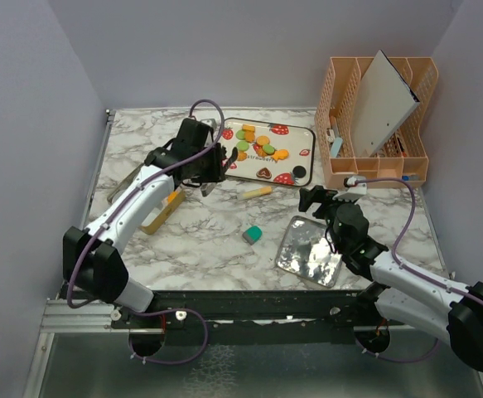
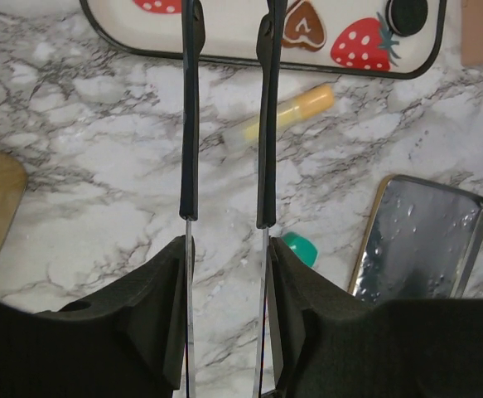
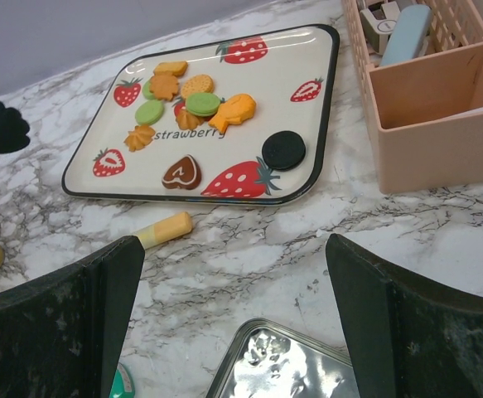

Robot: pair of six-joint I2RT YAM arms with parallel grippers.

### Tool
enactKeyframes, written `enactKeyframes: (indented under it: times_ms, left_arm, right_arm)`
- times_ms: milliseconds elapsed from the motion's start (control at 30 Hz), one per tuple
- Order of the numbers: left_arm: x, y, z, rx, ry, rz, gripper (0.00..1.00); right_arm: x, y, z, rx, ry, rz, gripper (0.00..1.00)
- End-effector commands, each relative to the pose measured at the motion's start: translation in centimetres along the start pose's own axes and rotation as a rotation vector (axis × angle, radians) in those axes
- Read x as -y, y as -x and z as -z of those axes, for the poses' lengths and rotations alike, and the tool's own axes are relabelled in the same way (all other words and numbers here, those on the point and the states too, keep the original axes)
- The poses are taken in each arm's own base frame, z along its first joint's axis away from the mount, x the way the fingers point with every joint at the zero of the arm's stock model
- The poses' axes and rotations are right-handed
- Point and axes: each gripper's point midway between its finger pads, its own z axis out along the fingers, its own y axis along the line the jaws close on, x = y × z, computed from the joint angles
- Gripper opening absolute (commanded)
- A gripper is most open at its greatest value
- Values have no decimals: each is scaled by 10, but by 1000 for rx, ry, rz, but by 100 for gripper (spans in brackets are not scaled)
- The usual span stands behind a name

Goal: Pack the cookies

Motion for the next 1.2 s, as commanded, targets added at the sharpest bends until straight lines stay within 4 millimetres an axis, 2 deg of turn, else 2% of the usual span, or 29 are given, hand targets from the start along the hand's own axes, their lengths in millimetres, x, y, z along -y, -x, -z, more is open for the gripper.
enactKeyframes:
  times_ms: [0, 167, 300, 400, 600, 833, 1167]
  left_arm:
    - [39, 38, -16, 98, -109, 41, 43]
    - [61, 45, -46, 82, -154, 44, 43]
    - [71, 51, -69, 73, -179, 56, 43]
    - [61, 60, -89, 90, -108, 47, 46]
    - [36, 82, -114, 128, 62, 2, 50]
    - [22, 91, -141, 125, 163, -32, 51]
    - [27, 89, -175, 118, 198, -75, 52]
  right_arm:
    - [6, -1, 2, 14, -11, -5, 99]
    - [7, -1, 2, 14, -18, -5, 100]
    - [7, 1, 2, 18, -22, -6, 100]
    - [8, 1, 3, 20, -26, -6, 100]
    - [9, -1, 2, 17, -28, -6, 100]
    - [9, -1, 2, 17, -29, -7, 100]
    - [8, -3, 0, 9, -28, -4, 100]
